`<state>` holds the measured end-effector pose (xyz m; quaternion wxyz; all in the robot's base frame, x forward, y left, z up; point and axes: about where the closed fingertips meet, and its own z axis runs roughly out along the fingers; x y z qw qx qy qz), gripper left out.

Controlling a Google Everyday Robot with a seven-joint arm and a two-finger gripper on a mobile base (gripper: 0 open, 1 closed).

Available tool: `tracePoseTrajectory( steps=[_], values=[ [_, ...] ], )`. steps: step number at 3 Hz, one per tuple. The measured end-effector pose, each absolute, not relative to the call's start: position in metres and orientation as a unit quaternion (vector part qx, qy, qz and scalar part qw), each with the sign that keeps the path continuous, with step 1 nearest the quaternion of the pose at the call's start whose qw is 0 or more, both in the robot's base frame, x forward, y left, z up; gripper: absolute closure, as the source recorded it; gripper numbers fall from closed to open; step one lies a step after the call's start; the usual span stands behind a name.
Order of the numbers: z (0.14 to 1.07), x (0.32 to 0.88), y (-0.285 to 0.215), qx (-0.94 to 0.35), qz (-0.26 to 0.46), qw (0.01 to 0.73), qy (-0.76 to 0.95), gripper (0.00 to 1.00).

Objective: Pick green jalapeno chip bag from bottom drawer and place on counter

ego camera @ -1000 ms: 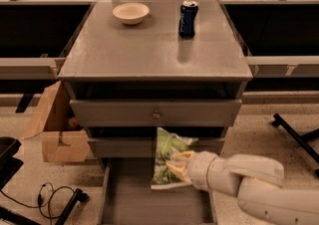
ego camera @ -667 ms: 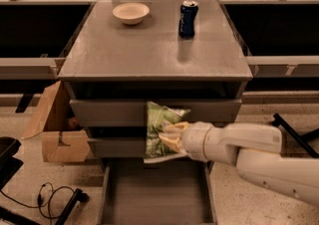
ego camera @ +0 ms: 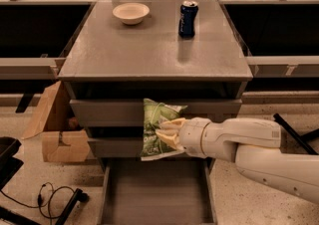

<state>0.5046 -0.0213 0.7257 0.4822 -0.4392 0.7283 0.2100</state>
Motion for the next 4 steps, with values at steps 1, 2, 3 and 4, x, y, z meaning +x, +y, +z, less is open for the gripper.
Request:
tracePoseTrajectory(
  steps=[1,2,3,4],
  values=[
    [0.782,0.526,-0.021,-0.449,0.165,0.511,0.714,1.0],
    [0.855,0.571,-0.027,-0.446,0.123,0.547,0.697,1.0],
    [0.928,0.632,-0.038,-0.442,0.114,0.575,0.679,1.0],
    [0.981,0.666,-0.043,-0.483,0.081,0.585,0.647,1.0]
  ],
)
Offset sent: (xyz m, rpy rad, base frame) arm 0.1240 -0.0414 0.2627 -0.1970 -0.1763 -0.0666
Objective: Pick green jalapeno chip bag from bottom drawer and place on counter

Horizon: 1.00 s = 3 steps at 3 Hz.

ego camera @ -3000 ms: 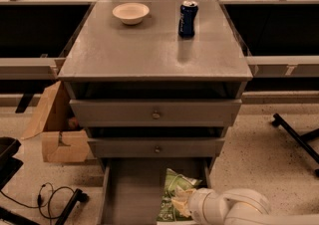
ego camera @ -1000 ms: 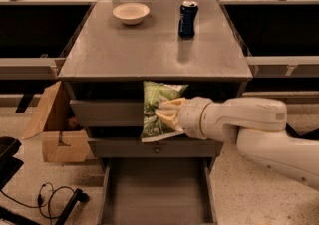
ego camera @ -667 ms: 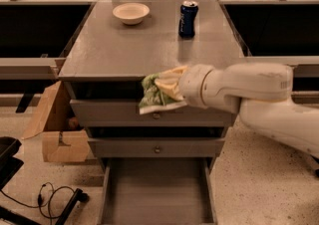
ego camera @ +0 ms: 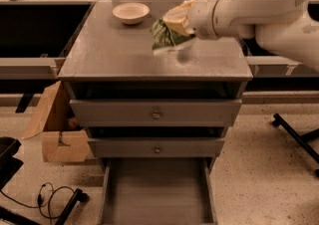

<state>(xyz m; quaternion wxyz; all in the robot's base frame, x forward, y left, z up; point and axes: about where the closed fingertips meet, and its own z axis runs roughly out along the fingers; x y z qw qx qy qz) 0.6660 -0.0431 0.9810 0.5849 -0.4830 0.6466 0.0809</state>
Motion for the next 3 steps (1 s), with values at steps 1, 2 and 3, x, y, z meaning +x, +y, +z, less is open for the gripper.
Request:
tracePoseTrajectory(
  steps=[1,2,3],
  values=[
    [1.033,0.686,-0.042,-0.536,0.031,0.59,0.603,1.0],
    [1.059,0.688,-0.044,-0.551,0.005,0.603,0.577,1.0],
    [1.058,0.687,-0.042,-0.562,-0.005,0.602,0.567,1.0]
  ],
)
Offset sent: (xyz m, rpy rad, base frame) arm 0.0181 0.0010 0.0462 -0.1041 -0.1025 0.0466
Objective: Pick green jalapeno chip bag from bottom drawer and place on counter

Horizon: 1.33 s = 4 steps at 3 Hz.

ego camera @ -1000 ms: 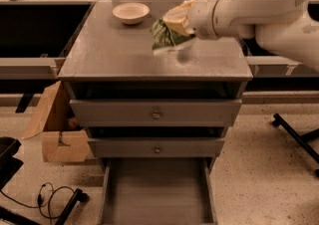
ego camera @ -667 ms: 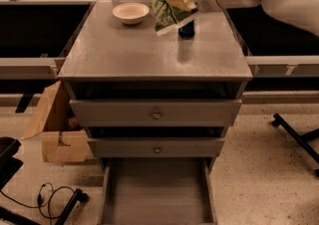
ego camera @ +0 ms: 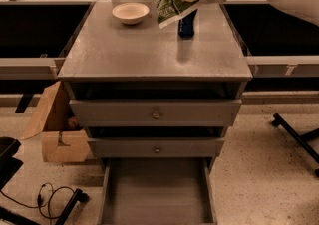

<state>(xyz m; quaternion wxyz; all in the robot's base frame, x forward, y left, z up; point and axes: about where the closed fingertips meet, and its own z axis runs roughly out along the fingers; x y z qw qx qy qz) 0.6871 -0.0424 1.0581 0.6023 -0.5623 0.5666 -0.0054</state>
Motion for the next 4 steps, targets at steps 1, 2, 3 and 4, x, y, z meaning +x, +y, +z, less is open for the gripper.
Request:
tracePoseTrajectory(
  steps=[1,2,3,4],
  values=[
    [1.046,0.686,-0.037,-0.563,0.0,0.605,0.563,1.0],
    [1.011,0.693,-0.026,-0.56,0.022,0.604,0.566,1.0],
    [0.966,0.717,0.031,-0.572,0.087,0.618,0.533,1.0],
    [0.944,0.726,0.076,-0.571,0.125,0.628,0.513,0.82]
  ],
)
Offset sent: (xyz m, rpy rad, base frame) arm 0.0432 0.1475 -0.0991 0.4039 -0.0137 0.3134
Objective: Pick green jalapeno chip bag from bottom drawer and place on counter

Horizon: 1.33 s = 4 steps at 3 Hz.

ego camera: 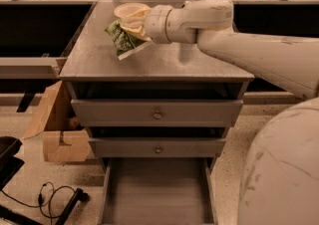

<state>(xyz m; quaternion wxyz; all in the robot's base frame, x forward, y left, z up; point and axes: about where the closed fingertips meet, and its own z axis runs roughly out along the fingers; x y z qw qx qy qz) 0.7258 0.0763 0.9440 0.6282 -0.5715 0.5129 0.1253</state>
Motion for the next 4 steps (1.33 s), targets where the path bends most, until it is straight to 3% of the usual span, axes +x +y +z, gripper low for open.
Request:
tracePoseTrajectory(
  steps=[3,4],
  values=[
    [0.9434,0.7251,0.0765,-0.572,0.126,0.628,0.513,0.13],
    [0.9435,0.7251,0.0766,-0.572,0.126,0.628,0.513,0.0]
  ],
)
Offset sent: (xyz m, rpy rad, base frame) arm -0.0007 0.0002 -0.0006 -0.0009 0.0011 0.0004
